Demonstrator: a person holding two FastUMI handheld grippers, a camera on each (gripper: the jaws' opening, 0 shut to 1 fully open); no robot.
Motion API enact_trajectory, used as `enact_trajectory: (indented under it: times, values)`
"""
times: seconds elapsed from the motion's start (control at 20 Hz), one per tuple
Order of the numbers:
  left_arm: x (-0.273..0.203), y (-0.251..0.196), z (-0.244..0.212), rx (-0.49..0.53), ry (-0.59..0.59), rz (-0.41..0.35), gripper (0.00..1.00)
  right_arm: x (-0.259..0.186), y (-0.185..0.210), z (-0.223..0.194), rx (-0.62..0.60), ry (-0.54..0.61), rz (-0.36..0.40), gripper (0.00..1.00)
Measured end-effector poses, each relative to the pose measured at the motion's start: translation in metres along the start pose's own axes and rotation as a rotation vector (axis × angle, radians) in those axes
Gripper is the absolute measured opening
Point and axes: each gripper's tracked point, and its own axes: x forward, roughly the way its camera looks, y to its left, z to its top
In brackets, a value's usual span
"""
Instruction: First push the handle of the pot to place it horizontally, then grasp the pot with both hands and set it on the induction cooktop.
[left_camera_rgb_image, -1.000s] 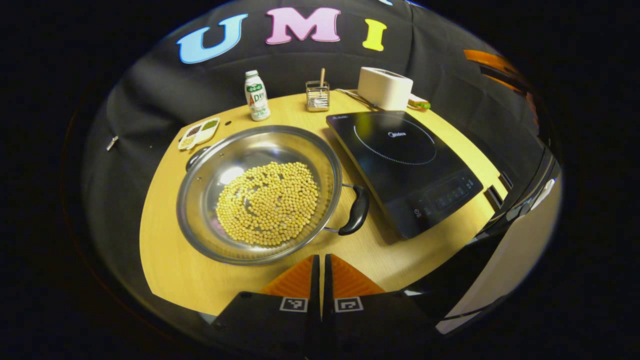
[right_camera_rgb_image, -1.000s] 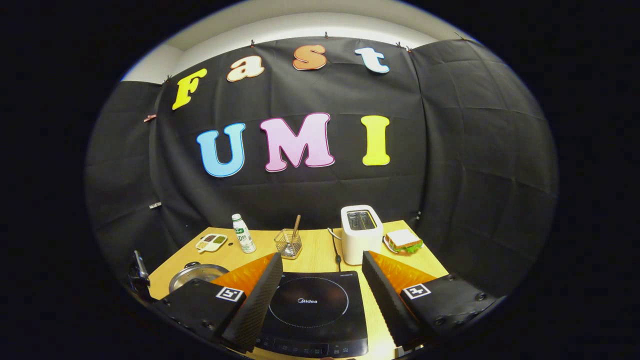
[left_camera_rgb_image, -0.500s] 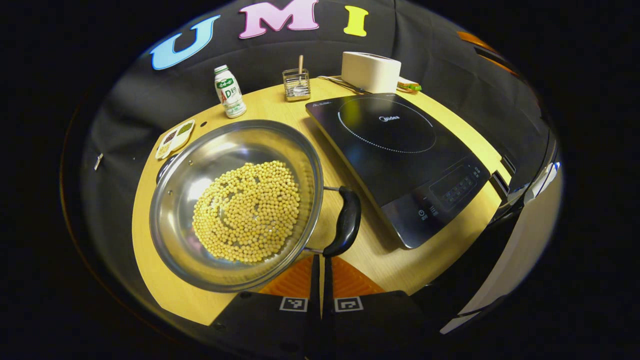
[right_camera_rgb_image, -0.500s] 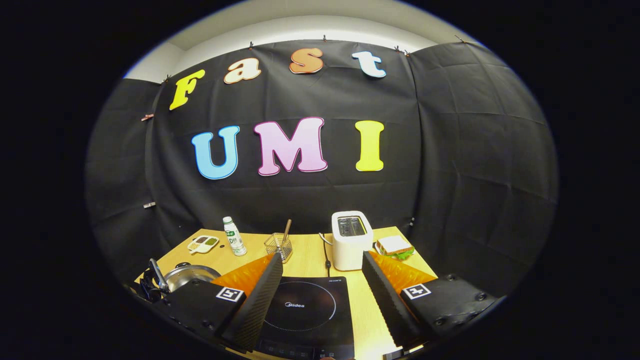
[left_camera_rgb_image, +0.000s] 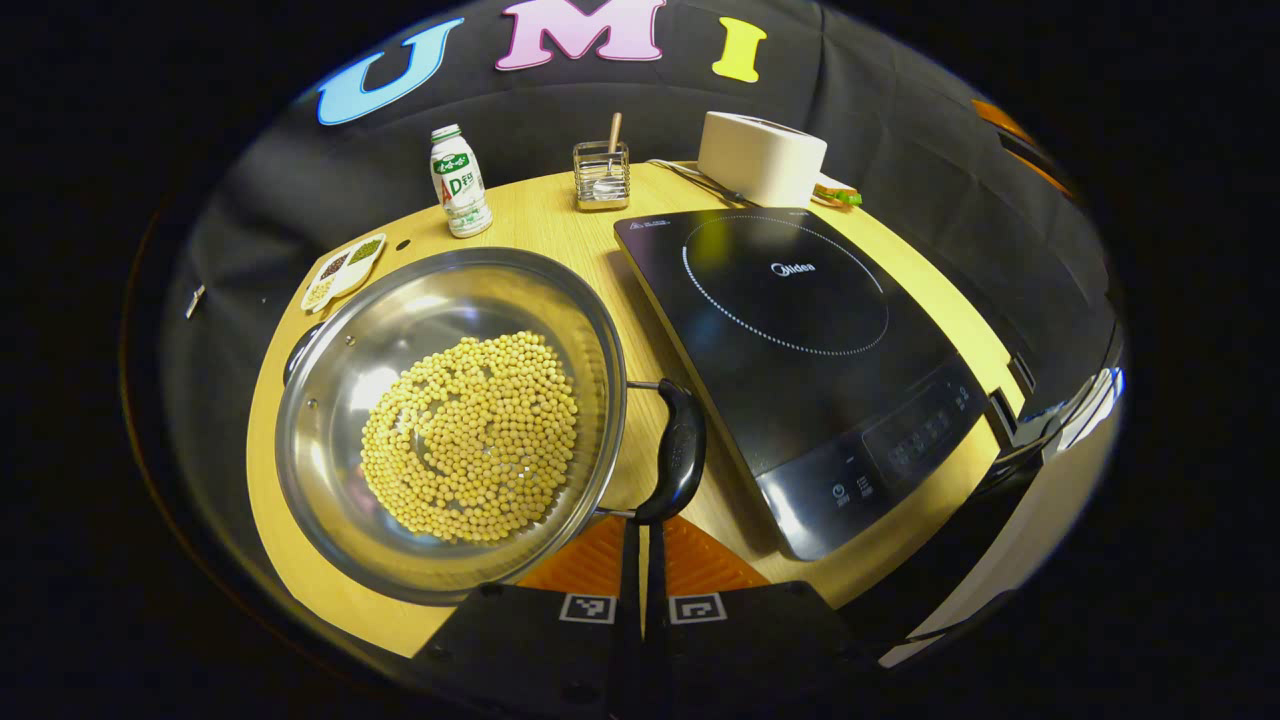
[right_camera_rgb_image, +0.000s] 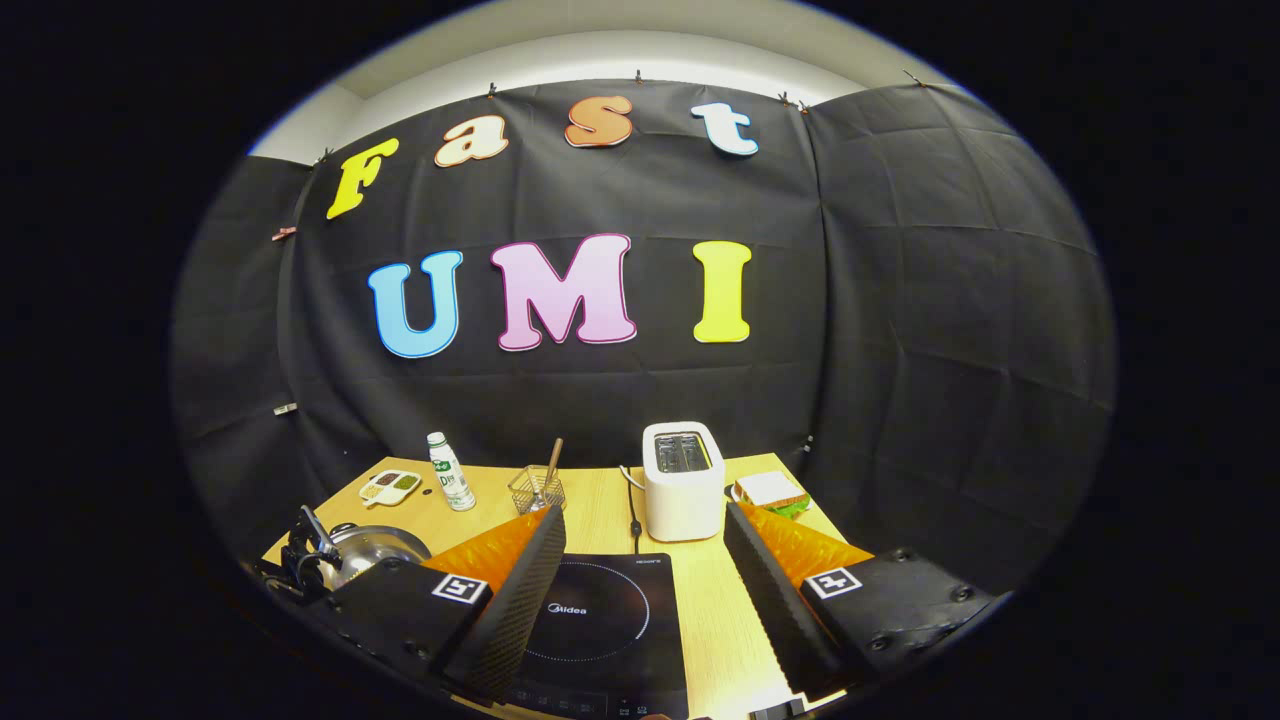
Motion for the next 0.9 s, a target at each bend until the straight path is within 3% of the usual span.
enact_trajectory:
  times: [0.45,0.9]
  values:
    - [0.020,-0.001,0.032,0.002,-0.033,0.011,0.05,-0.004,-0.010,0.000,-0.002,-0.005,-0.021,0.99]
    - [0.037,0.005,0.061,-0.058,-0.088,0.037,0.05,-0.006,-0.013,-0.003,0.000,0.004,-0.031,0.99]
